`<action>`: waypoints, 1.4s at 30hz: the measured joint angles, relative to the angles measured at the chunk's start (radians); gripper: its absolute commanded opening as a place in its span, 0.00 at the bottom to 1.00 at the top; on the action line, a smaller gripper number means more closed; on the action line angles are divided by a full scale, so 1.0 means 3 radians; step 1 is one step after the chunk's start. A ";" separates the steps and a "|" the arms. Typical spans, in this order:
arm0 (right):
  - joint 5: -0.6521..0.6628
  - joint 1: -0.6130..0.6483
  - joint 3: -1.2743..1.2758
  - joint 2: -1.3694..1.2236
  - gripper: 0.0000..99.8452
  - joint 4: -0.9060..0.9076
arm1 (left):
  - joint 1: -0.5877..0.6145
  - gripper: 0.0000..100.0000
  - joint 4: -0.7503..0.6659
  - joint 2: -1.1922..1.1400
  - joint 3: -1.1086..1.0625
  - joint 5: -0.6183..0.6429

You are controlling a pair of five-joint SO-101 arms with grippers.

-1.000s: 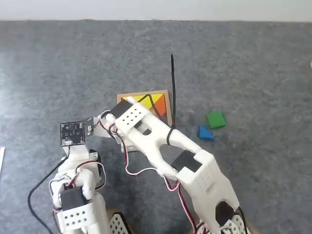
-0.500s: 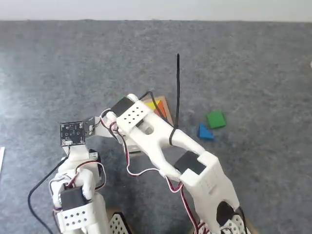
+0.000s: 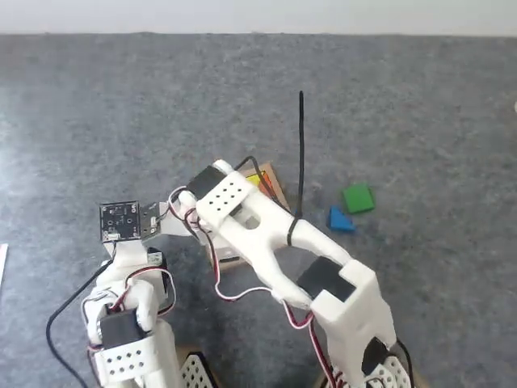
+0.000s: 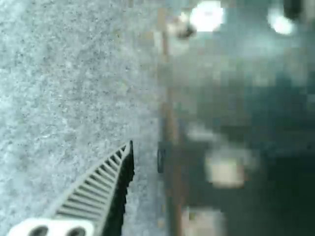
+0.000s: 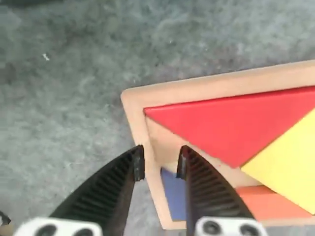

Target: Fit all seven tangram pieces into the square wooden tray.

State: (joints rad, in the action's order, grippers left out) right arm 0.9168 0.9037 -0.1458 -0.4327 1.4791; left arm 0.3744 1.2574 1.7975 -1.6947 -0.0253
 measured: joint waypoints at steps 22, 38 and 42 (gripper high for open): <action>-0.1330 -0.0292 0.0992 0.0506 0.10 -0.1166 | 0.0000 0.08 0.0000 0.0000 0.0000 0.0000; -0.1744 -0.0174 0.1013 0.0506 0.10 -0.0982 | 0.0000 0.08 0.0000 0.0000 0.0000 0.0000; -0.1637 -0.0276 0.1008 0.0399 0.10 -0.0982 | 0.0000 0.08 0.0000 0.0000 0.0000 0.0000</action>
State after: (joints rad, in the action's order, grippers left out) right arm 0.4258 0.8209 0.1565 -0.3130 1.1845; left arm 0.3744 1.2574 1.7975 -1.6947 -0.0253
